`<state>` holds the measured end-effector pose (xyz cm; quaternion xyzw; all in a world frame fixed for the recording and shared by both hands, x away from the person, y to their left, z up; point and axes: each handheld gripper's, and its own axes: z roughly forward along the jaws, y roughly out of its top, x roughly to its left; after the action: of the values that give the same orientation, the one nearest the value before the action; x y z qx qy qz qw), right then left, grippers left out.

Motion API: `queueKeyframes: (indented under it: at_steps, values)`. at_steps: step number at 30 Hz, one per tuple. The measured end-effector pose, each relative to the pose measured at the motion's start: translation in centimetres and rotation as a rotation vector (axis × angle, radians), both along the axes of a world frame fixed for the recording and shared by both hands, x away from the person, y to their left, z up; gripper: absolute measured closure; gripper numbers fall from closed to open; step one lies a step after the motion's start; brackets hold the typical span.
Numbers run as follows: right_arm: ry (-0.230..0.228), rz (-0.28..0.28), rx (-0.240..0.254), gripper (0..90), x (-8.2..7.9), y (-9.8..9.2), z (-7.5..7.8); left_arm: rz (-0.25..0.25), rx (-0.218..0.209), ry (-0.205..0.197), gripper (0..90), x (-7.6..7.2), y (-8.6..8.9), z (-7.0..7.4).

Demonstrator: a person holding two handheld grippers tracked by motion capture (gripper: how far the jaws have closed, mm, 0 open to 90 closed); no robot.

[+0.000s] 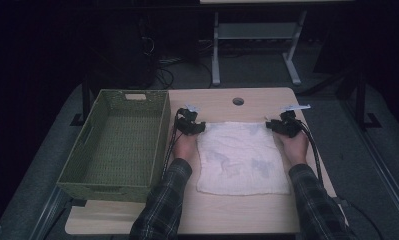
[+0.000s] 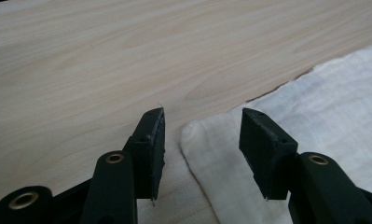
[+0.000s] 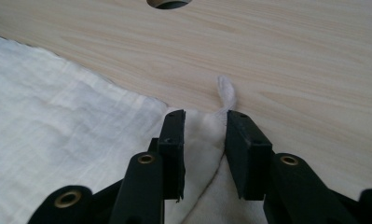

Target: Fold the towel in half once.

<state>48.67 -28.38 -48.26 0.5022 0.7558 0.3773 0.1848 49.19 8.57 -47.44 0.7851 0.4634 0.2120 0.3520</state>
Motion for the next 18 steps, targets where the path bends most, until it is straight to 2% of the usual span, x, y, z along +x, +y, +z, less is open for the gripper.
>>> queueKeyframes:
  at_steps: [2, 4, 9, 11, 15, 18]
  values:
    - [-0.005, -0.010, -0.018, 72.0, 0.02, 0.23, 0.00, 0.004, 0.005, 0.004, 49.7, 0.08, 0.03, -0.25]
    - [-0.004, -0.014, -0.013, 75.2, 0.02, 0.16, 0.00, 0.008, -0.011, 0.004, 49.4, 0.16, 0.15, -0.37]
    - [-0.002, -0.012, -0.016, 85.0, -0.08, 0.07, 0.00, -0.001, -0.004, -0.002, 49.9, 0.29, 0.13, -0.41]
    - [-0.004, -0.010, -0.020, 87.2, -0.13, 0.15, 0.00, -0.011, -0.012, -0.003, 55.8, 0.27, 0.19, -0.40]
    - [0.005, -0.017, -0.004, 88.5, -0.13, 0.03, -0.01, -0.029, -0.022, 0.016, 83.0, 0.25, 0.14, -0.24]
    - [0.016, -0.016, 0.008, 88.8, -0.14, -0.17, 0.03, -0.022, -0.008, 0.024, 85.8, 0.17, -0.07, -0.05]
